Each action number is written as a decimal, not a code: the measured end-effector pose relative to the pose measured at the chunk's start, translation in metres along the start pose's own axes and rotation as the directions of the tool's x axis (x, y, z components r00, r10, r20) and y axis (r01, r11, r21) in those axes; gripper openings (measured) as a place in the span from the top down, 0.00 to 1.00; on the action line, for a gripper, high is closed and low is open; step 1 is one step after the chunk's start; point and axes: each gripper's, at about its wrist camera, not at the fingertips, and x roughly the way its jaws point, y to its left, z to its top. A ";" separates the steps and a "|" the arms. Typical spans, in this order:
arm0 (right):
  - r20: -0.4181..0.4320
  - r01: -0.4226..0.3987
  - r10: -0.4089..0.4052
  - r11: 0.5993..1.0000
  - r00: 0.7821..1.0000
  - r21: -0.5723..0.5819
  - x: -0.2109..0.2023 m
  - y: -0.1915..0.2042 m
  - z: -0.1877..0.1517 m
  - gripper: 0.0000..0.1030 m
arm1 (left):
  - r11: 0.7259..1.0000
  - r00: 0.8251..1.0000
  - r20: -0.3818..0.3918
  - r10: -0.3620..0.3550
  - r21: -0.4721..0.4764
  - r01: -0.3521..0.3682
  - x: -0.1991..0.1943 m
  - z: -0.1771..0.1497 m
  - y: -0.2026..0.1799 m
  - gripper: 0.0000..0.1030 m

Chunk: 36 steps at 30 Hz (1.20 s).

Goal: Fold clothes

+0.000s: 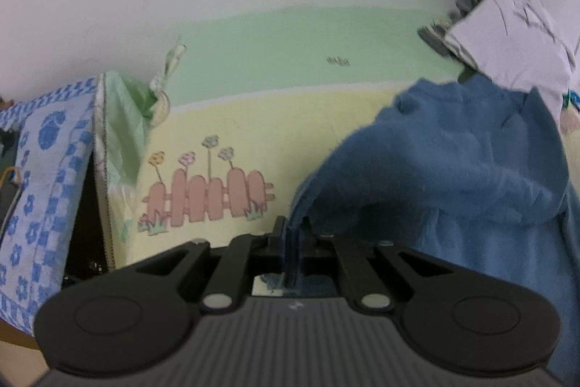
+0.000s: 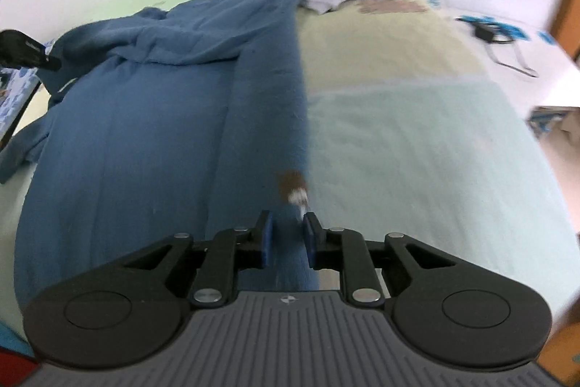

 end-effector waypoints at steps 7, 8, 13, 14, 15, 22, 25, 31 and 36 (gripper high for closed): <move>-0.024 -0.095 0.092 0.984 0.995 -0.150 0.014 -0.016 0.055 0.78 | 0.995 0.996 0.022 0.083 -0.063 -0.082 -0.027 0.004 -0.005 0.98; -0.010 -0.115 0.116 0.978 0.993 -0.173 0.019 -0.018 0.068 0.78 | 0.993 0.995 0.022 0.097 -0.069 -0.095 -0.031 0.004 -0.008 0.98; 0.030 -0.186 0.201 0.945 0.979 -0.271 0.071 -0.017 0.124 0.83 | 0.979 0.985 -0.004 0.174 -0.110 -0.173 -0.036 0.000 -0.020 0.98; 0.024 -0.211 0.226 0.938 0.974 -0.275 0.083 -0.018 0.133 0.84 | 0.974 0.981 -0.017 0.192 -0.120 -0.193 -0.034 -0.001 -0.020 0.97; 0.023 -0.226 0.242 0.933 0.970 -0.278 0.094 -0.018 0.140 0.85 | 0.968 0.977 -0.031 0.212 -0.130 -0.214 -0.032 -0.002 -0.020 0.96; 0.051 -0.257 0.291 0.905 0.955 -0.338 0.114 -0.026 0.190 0.91 | 0.947 0.960 -0.059 0.272 -0.161 -0.278 -0.045 -0.010 -0.026 0.95; 0.069 -0.292 0.332 0.897 0.941 -0.331 0.115 -0.025 0.213 0.91 | 0.944 0.957 -0.052 0.286 -0.159 -0.290 -0.048 -0.010 -0.029 0.93; 0.027 -0.179 0.199 0.925 0.980 -0.335 0.168 -0.002 0.242 0.99 | 0.940 0.957 -0.043 0.286 -0.179 -0.289 -0.047 -0.012 -0.025 0.93; 0.095 -0.172 0.200 0.954 0.975 -0.245 0.180 -0.001 0.266 0.98 | 0.948 0.962 -0.097 0.255 -0.173 -0.268 -0.032 -0.020 -0.017 0.93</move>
